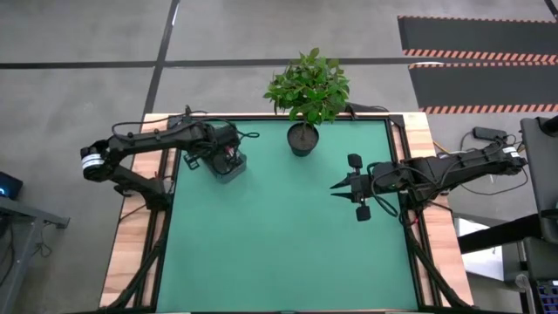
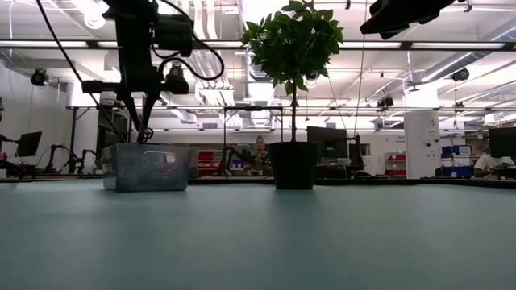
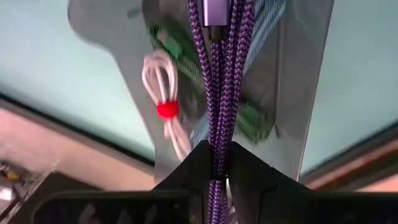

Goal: Pick and place USB-C Cables
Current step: Put the purple charger cable into the gray bin

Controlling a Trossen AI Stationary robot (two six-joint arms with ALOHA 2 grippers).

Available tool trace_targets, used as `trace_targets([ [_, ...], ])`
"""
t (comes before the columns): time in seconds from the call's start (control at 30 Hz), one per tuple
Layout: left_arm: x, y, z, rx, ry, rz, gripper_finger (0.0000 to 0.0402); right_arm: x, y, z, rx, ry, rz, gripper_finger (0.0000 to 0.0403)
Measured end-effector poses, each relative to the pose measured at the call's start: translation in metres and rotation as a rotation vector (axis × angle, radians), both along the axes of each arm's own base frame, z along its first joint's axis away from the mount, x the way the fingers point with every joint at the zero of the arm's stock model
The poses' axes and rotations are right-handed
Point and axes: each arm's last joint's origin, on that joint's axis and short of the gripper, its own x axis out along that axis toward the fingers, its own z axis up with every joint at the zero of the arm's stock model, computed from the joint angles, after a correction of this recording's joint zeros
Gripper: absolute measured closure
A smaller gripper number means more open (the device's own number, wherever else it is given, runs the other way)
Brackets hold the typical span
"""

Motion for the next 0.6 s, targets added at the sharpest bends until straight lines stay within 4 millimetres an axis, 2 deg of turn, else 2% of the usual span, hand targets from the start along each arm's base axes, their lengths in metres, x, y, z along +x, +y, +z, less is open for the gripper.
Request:
trace_targets([
  [0.2, -0.004, 0.005, -0.01, -0.09, -0.035, 0.021, 0.0376, 0.0, 0.0, 0.001, 0.002, -0.007, 0.0, 0.0335],
  [0.33, -0.008, 0.013, -0.01, -0.171, -0.085, 0.05, 0.0376, 0.002, 0.0, 0.0, 0.002, -0.009, 0.0, 0.0335],
  [0.6, -0.016, 0.033, -0.004, -0.187, -0.147, 0.083, 0.0376, 0.009, 0.002, -0.003, -0.017, -0.009, 0.01, 0.0335],
])
